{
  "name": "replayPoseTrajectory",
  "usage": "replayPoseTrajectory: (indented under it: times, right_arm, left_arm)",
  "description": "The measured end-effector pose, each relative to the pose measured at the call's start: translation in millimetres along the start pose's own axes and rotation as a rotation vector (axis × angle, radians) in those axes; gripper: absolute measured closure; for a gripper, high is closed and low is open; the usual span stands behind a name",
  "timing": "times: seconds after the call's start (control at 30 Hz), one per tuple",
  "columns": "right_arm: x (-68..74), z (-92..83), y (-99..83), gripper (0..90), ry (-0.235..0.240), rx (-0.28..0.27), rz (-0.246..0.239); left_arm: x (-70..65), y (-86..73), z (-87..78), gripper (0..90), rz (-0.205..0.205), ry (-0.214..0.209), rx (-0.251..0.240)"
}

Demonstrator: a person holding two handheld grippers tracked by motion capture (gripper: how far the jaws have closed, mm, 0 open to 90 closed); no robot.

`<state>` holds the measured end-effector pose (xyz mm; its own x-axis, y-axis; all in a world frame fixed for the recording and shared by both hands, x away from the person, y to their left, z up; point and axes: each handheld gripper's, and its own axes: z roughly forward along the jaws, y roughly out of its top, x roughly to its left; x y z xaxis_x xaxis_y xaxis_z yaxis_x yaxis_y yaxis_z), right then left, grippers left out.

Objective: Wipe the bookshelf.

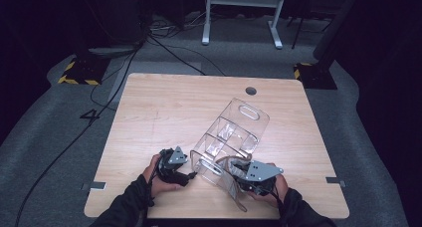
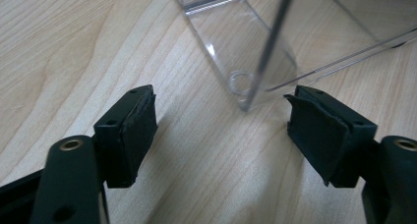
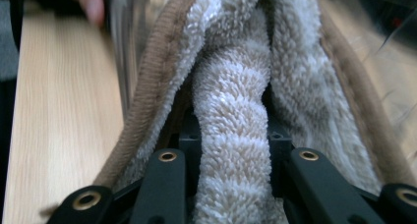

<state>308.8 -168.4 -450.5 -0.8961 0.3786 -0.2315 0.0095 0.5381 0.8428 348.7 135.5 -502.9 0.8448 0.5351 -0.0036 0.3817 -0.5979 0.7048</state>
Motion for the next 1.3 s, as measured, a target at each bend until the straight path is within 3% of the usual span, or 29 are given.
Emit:
replayPoseTrajectory:
  times: [0.07, 0.1, 0.23, 0.53, 0.77, 0.97, 1.3]
  right_arm:
    - [-0.8, -0.8, 3.7, 70.3, -0.010, -0.016, 0.000]
    - [-2.7, -2.5, 14.6, 70.3, -0.023, -0.058, -0.002]
    - [-3.6, -1.6, 27.4, 70.2, -0.054, -0.097, -0.021]
    - [-0.8, 6.4, 36.6, 70.1, -0.060, -0.090, -0.009]
    - [2.4, 23.2, 18.3, 70.1, -0.017, -0.056, 0.023]
    - [7.2, 42.7, -5.0, 70.1, 0.017, 0.007, 0.030]
    - [9.3, 53.2, -18.3, 70.1, 0.039, 0.030, 0.047]
  left_arm:
    - [-0.4, 0.6, 0.7, 30.6, 0.001, -0.003, -0.003]
    - [-1.9, 1.9, 1.9, 33.2, 0.013, -0.015, -0.008]
    - [-3.6, 4.1, 4.0, 31.8, 0.016, -0.014, -0.008]
    - [-3.9, 4.5, 4.4, 32.2, 0.012, -0.013, -0.007]
    - [-4.4, 4.8, 4.7, 32.6, 0.010, -0.012, -0.008]
    - [-4.4, 4.7, 4.7, 32.6, 0.008, -0.015, -0.007]
    - [-4.3, 4.9, 4.9, 32.4, 0.007, -0.018, -0.007]
